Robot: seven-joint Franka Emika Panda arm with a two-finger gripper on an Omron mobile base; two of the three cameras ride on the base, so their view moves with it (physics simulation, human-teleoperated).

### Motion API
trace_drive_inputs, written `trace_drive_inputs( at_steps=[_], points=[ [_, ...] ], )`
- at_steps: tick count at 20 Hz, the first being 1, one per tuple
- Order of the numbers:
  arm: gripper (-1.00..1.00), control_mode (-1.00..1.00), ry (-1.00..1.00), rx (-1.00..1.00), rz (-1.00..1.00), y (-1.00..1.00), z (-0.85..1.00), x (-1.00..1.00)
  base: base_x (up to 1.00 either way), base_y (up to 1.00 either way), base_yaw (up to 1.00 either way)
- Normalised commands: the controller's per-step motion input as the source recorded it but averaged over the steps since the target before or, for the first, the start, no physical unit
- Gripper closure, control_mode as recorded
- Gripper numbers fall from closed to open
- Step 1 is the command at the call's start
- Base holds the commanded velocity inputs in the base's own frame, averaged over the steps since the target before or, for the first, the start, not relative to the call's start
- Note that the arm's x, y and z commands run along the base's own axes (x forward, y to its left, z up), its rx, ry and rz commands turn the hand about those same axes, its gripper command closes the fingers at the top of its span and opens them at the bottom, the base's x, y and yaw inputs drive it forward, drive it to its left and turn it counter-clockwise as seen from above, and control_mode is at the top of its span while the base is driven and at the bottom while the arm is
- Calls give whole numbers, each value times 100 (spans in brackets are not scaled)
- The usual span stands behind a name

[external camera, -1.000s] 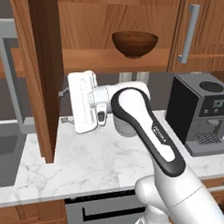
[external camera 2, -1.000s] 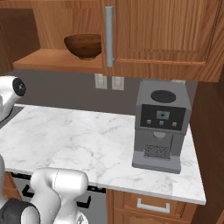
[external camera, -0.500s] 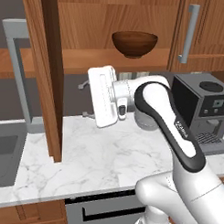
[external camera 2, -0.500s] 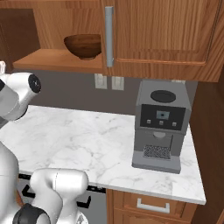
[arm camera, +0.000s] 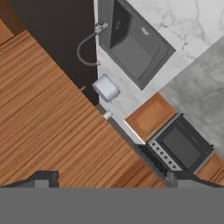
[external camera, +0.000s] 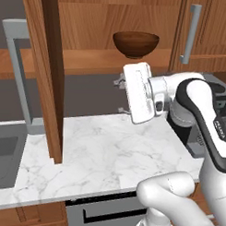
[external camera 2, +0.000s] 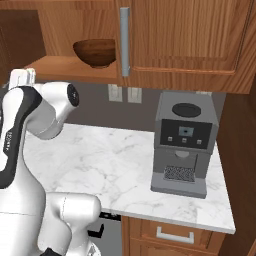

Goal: Move the bowls from the cabinet to the plates on the dining table.

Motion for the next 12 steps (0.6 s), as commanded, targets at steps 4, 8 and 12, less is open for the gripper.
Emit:
trace_drive_inputs(
  at_steps=[4,8,12],
  points=[
    [-100,-100,-4,-23,21,-33,1,-28,0,0,0],
    [-100,-100,-10,-30,25,-27,0,-50,0,0,0],
    [-100,-100,-13,-24,21,-47,-3,-56,0,0,0]
  ],
)
